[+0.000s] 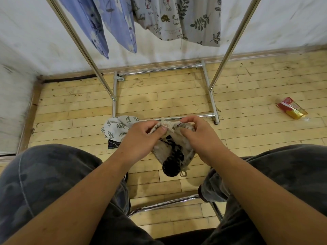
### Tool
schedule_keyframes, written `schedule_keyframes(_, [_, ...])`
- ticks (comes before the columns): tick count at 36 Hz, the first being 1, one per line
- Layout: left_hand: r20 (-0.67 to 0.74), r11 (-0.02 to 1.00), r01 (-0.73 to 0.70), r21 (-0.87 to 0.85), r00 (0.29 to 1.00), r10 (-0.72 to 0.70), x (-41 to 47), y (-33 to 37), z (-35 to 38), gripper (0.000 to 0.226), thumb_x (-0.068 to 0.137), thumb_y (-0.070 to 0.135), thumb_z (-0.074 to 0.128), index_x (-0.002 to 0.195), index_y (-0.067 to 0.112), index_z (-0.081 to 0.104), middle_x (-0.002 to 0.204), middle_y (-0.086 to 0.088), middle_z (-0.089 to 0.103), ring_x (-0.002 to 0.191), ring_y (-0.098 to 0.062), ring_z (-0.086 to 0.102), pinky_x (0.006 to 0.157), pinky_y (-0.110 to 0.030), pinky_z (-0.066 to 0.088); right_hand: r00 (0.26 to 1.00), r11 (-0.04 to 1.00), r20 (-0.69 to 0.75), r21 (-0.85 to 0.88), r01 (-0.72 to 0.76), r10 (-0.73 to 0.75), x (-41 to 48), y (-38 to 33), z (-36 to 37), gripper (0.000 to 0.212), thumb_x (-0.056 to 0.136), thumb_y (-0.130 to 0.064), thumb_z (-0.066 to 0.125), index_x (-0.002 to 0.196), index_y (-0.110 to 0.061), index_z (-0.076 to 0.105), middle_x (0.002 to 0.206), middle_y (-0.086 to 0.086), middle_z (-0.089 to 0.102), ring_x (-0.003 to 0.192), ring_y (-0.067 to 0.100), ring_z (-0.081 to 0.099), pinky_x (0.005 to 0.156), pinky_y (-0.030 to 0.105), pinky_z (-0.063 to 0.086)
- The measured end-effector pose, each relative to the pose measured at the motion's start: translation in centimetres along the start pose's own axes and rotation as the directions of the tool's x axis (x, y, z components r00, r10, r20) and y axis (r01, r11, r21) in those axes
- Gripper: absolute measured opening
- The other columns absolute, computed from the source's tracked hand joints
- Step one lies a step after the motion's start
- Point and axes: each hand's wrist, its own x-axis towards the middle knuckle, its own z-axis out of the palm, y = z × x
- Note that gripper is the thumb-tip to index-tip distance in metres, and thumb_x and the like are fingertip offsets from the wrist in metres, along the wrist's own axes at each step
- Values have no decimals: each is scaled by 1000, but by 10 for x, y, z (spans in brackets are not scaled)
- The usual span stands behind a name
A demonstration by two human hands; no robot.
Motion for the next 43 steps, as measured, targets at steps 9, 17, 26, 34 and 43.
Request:
schedule_keyframes(9, [-14,997,6,-74,1000,-7,-2,8,3,37,105,43,51,71,42,65,53,18,44,49,-8,40,50,-20,31,981,993,155,41,113,-118,-5,-1,-4,36,87,-21,83,116,-41,74,102,0,79,90,16,77,81,38,65])
schedule_keyframes(17, [2,988,-3,-155,1000,3,-2,8,1,24,108,38,47,99,39,68,84,-19,70,55,-25,60,49,-30,47,978,995,185,1,96,-95,-11,-6,0,10,94,-36,74,89,-27,76,81,-6,79,75,9,77,61,21,57])
schedule_keyframes(26, [39,993,-12,-117,999,17,0,9,1,12,98,38,60,92,33,69,80,14,62,74,-8,58,70,-25,45,996,991,79,-124,44,-35,-2,4,0,26,94,-51,70,79,-30,71,83,-3,77,86,18,74,80,42,62])
schedule_keyframes(34, [397,994,3,-112,917,42,-3,8,-3,11,92,34,71,93,33,60,134,28,57,126,-5,55,104,-40,46,999,997,24,-75,-23,25,-2,4,-2,21,95,-46,68,88,-28,75,89,3,77,92,27,73,88,52,61])
schedule_keyframes(43, [433,981,194,-9,885,-171,1,4,-14,39,91,50,73,120,55,46,158,17,36,132,-17,50,89,-40,52,994,991,3,69,-112,112,2,-1,-8,20,93,-42,74,96,-22,74,95,11,79,86,33,77,77,60,63])
